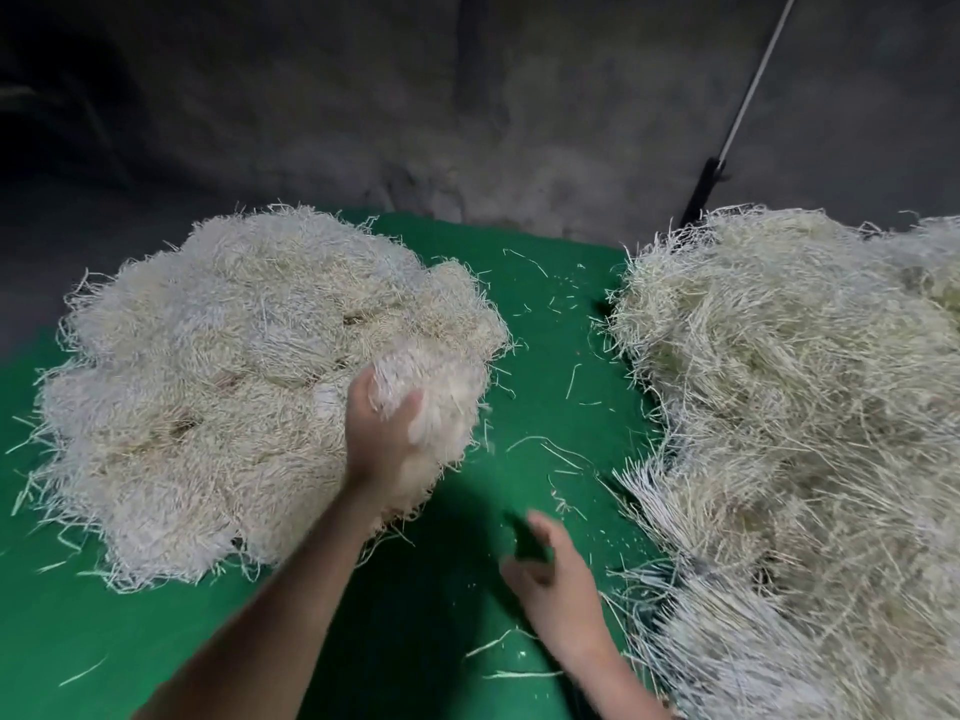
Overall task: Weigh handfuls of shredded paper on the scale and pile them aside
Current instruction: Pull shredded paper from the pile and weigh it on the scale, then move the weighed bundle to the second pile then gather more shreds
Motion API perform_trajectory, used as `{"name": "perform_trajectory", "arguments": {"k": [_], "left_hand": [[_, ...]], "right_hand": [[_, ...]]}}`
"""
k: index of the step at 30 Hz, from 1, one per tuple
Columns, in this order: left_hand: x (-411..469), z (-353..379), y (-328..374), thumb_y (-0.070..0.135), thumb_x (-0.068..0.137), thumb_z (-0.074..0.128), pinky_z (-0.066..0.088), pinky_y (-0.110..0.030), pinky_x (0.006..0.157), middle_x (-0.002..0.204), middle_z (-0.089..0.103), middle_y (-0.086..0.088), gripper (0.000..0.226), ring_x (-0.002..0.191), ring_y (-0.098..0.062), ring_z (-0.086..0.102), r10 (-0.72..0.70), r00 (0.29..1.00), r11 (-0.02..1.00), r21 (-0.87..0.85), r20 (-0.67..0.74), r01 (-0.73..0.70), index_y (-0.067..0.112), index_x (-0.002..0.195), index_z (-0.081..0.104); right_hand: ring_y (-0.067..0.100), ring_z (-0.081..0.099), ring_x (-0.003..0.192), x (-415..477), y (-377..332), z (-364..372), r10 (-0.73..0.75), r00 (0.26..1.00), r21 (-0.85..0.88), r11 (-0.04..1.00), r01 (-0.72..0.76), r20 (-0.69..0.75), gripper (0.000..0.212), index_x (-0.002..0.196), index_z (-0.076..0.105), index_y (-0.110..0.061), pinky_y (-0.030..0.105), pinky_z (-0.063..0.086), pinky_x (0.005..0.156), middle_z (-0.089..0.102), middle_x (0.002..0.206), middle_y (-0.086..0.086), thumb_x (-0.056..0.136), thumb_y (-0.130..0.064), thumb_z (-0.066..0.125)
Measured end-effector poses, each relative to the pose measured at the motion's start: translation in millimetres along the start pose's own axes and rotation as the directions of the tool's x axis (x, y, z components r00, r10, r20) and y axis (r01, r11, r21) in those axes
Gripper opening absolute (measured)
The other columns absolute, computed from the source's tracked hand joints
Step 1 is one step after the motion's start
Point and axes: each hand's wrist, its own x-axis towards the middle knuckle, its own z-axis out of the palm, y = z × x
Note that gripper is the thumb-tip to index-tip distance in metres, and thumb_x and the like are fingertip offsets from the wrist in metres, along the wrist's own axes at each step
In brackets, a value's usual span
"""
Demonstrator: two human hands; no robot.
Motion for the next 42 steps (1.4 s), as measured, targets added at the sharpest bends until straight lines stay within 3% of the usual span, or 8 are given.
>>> {"name": "perform_trajectory", "arguments": {"k": [9, 12, 15, 20, 23, 30, 34, 42], "left_hand": [[94, -4, -35, 0.042, 0.089, 0.059, 0.03, -0.048, 0.106, 0.122, 0.055, -0.017, 0.056, 0.119, -0.034, 0.045, 0.178, 0.981, 0.68, 0.73, -0.075, -0.068, 0.013, 0.135, 0.047], [75, 6, -36, 0.021, 0.088, 0.057, 0.029, -0.049, 0.103, 0.128, 0.048, -0.008, 0.033, 0.121, -0.026, 0.039, 0.54, 0.835, 0.643, 0.692, -0.107, -0.327, 0.015, 0.121, 0.056], [55, 17, -43, 0.002, 0.088, 0.055, 0.026, -0.043, 0.108, 0.132, 0.047, 0.004, 0.027, 0.127, -0.016, 0.038, 0.693, 0.678, 0.376, 0.679, 0.246, -0.631, 0.017, 0.111, 0.058], [63, 7, -50, 0.032, 0.096, 0.043, 0.008, -0.055, 0.116, 0.158, 0.015, -0.007, 0.041, 0.146, -0.028, 0.007, 0.047, 0.894, 0.118, 0.886, 0.446, -0.449, 0.017, 0.134, 0.046], [70, -4, -44, 0.04, 0.094, 0.046, 0.008, -0.059, 0.115, 0.158, 0.014, -0.007, 0.048, 0.146, -0.028, 0.008, -0.099, 0.882, 0.021, 0.888, 0.46, -0.46, 0.022, 0.139, 0.043], [-1, -4, 15, 0.031, 0.089, 0.046, 0.02, -0.05, 0.108, 0.118, 0.065, -0.013, 0.036, 0.119, -0.033, 0.051, 0.338, 0.867, 0.494, 0.715, 0.366, -0.494, 0.01, 0.101, 0.072], [-86, 11, 54, 0.014, 0.093, 0.058, 0.03, 0.008, 0.07, 0.089, 0.069, 0.001, 0.015, 0.075, 0.03, 0.047, 0.38, 0.886, 0.759, 0.459, 0.265, -0.463, 0.018, 0.096, 0.071], [-218, 88, 84, 0.009, 0.091, 0.055, 0.022, -0.01, 0.03, 0.072, 0.069, 0.014, 0.022, 0.035, -0.005, 0.037, 0.172, 0.896, 0.934, 0.22, 0.41, -0.28, 0.027, 0.091, 0.069]], "right_hand": [[0.006, 0.029, 0.136, 12, 47, 3, -0.006, 0.994, -0.502, 0.863, 0.06, 0.109, 0.046, 0.13, 0.046, -0.031, 0.022, 0.015, 0.114, 0.026, 0.149, -0.01, 0.087, -0.035, 0.063], [0.005, 0.025, 0.138, 16, 51, 2, -0.009, 0.99, -0.544, 0.835, 0.085, 0.141, 0.046, 0.13, 0.045, -0.032, 0.02, 0.015, 0.114, 0.021, 0.151, -0.009, 0.088, -0.037, 0.061], [0.009, 0.024, 0.139, 16, 49, 2, 0.027, 0.984, -0.554, 0.829, 0.076, 0.176, 0.048, 0.133, 0.044, -0.032, 0.028, 0.019, 0.115, 0.02, 0.152, -0.009, 0.088, -0.035, 0.061], [0.014, 0.019, 0.142, 14, 42, -3, 0.078, 0.971, -0.53, 0.846, 0.056, 0.227, 0.052, 0.137, 0.042, -0.027, 0.032, 0.019, 0.115, 0.018, 0.155, -0.001, 0.088, -0.034, 0.057], [0.015, 0.025, 0.139, 12, 36, -8, 0.092, 0.966, -0.496, 0.867, 0.041, 0.24, 0.051, 0.137, 0.044, -0.019, 0.028, 0.023, 0.112, 0.027, 0.151, 0.003, 0.089, -0.033, 0.055], [0.011, 0.057, 0.106, -22, 8, -45, -0.046, 0.991, -0.279, 0.957, 0.081, 0.128, 0.041, 0.131, 0.052, -0.018, -0.004, 0.031, 0.064, 0.055, 0.128, -0.003, 0.091, -0.029, 0.056], [-0.014, 0.051, 0.084, -67, -1, -91, -0.202, 0.979, -0.156, 0.968, 0.197, -0.015, 0.033, 0.122, 0.06, -0.018, -0.003, 0.033, 0.067, 0.063, 0.107, -0.011, 0.091, -0.029, 0.056], [-0.002, 0.058, 0.092, -175, 38, -225, -0.188, 0.918, -0.16, 0.977, 0.14, -0.349, 0.023, 0.11, 0.065, -0.019, 0.018, 0.047, 0.083, 0.064, 0.104, -0.009, 0.087, -0.017, 0.065]]}}
